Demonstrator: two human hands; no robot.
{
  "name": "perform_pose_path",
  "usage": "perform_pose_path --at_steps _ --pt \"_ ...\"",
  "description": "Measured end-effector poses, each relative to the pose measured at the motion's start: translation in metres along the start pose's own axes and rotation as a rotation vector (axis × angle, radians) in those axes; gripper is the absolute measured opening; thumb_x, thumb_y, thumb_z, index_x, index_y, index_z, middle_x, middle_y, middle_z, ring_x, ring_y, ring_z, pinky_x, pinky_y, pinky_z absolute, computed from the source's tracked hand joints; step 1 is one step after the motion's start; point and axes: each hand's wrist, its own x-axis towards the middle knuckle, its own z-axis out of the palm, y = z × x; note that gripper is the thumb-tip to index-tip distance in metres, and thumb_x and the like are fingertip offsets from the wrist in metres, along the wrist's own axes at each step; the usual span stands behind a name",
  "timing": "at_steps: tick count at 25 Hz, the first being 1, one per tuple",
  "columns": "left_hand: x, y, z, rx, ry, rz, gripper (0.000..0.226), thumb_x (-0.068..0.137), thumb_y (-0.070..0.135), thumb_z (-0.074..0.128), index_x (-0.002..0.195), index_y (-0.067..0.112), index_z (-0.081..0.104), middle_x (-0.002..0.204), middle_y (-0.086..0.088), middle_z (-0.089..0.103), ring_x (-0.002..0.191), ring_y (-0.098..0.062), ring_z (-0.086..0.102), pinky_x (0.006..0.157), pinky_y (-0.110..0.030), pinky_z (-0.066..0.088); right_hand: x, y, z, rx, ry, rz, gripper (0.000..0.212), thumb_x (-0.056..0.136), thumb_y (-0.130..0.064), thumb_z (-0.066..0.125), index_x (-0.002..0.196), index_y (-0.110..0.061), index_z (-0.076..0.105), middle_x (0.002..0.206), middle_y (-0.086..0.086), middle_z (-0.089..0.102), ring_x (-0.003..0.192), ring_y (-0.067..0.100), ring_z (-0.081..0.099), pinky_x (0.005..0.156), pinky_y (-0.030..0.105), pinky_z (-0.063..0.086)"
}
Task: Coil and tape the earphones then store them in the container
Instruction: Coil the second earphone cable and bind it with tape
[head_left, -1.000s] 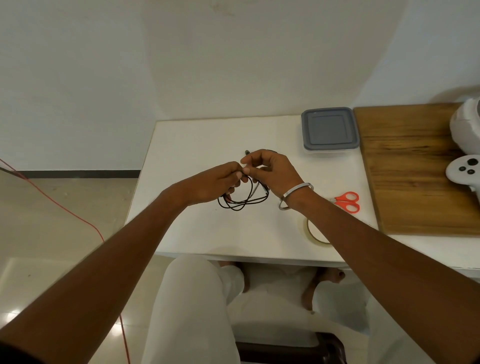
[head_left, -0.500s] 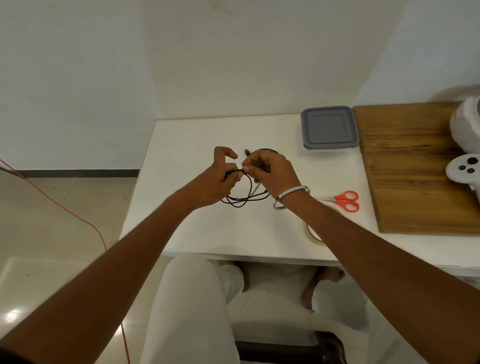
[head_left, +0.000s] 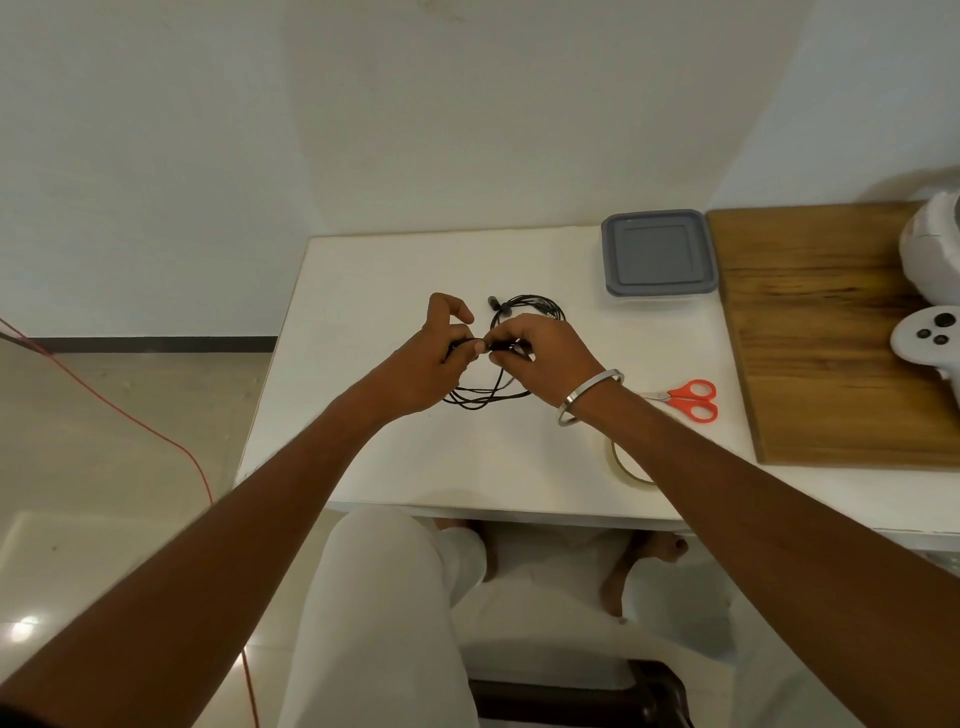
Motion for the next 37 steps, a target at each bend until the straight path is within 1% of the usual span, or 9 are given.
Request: perform_pose_path --at_steps 5,10,17,20,24,28,31,34,37 --pt "-0.004 0.000 -0.004 0.038 -0.013 0.086 0.012 0.101 0.019 0.045 0.109 0.024 0.039 0.079 -0.016 0.058 0.074 -0.040 0.049 0.070 -0.050 0.049 0.001 -0.001 -0.006 0.071 -0.165 0.059 0.020 0.092 -0.015 0.055 0.108 -0.009 0.066 0.085 -0.003 0.059 0.071 0.003 0.052 0.066 0.011 0.040" --pt "-0.006 0.002 -0.007 0.082 0.017 0.115 0.010 0.097 0.015 0.053 0.100 0.024 0.049 0.090 0.001 0.069 0.069 -0.008 0.057 0.066 -0.019 0.048 0.003 -0.003 -0.017 0.038 -0.293 0.083 0.023 0.094 -0.018 0.052 0.108 -0.005 0.065 0.084 0.010 0.060 0.074 0.015 0.050 0.071 0.026 0.042" --pt "-0.005 0.002 -0.007 0.195 0.025 0.164 0.002 0.096 0.012 0.054 0.099 0.011 0.054 0.079 0.015 0.061 0.067 0.003 0.056 0.060 -0.010 0.041 0.007 -0.008 -0.016 -0.036 -0.361 0.126 0.022 0.097 -0.020 0.046 0.100 -0.010 0.065 0.077 0.000 0.056 0.069 0.011 0.047 0.067 0.022 0.040" --pt "-0.006 -0.002 -0.003 0.250 0.039 0.180 0.003 0.096 0.014 0.054 0.099 0.012 0.054 0.077 0.009 0.059 0.061 -0.007 0.050 0.057 -0.014 0.039 0.009 -0.009 -0.016 -0.046 -0.379 0.153 0.022 0.097 -0.021 0.043 0.091 -0.016 0.064 0.071 -0.007 0.054 0.067 0.009 0.048 0.069 0.023 0.040" --pt "-0.009 -0.012 0.004 0.242 0.121 0.157 0.002 0.093 0.008 0.055 0.095 0.009 0.056 0.071 0.004 0.056 0.058 -0.008 0.044 0.056 -0.015 0.036 0.010 -0.017 -0.013 0.029 -0.422 0.207 0.027 0.097 -0.019 0.040 0.079 -0.017 0.059 0.069 -0.005 0.055 0.062 0.008 0.049 0.063 0.021 0.042" --pt "-0.012 -0.018 0.013 0.157 0.233 0.158 0.002 0.091 0.007 0.059 0.090 0.008 0.059 0.067 -0.001 0.059 0.053 -0.010 0.043 0.052 -0.014 0.034 0.012 -0.017 -0.004 0.179 -0.390 0.303 0.025 0.096 -0.019 0.042 0.083 -0.010 0.061 0.082 0.005 0.061 0.074 0.013 0.053 0.067 0.024 0.042" --pt "-0.010 -0.020 0.019 0.030 0.360 0.067 0.004 0.090 0.006 0.060 0.087 0.008 0.060 0.069 0.001 0.063 0.056 -0.009 0.051 0.054 -0.014 0.040 0.013 -0.015 0.007 0.415 -0.313 0.412 0.022 0.095 -0.021 0.045 0.085 -0.009 0.060 0.089 0.010 0.066 0.083 0.019 0.067 0.071 0.027 0.050" --pt "-0.004 -0.023 0.024 -0.082 0.509 -0.037 0.002 0.090 0.007 0.060 0.092 0.006 0.058 0.077 -0.007 0.068 0.064 -0.017 0.061 0.058 -0.021 0.047 0.009 -0.007 0.017 0.563 -0.175 0.471 0.017 0.094 -0.026 0.053 0.099 -0.011 0.056 0.085 0.010 0.068 0.079 0.025 0.070 0.077 0.036 0.058" --pt "0.000 -0.027 0.028 -0.158 0.574 -0.124 0.008 0.091 0.005 0.056 0.099 0.007 0.056 0.083 -0.010 0.069 0.067 -0.018 0.063 0.056 -0.015 0.046 0.002 0.002 0.028 0.704 -0.102 0.535 0.022 0.092 -0.017 0.056 0.112 -0.012 0.050 0.086 0.008 0.066 0.077 0.025 0.068 0.079 0.042 0.058"
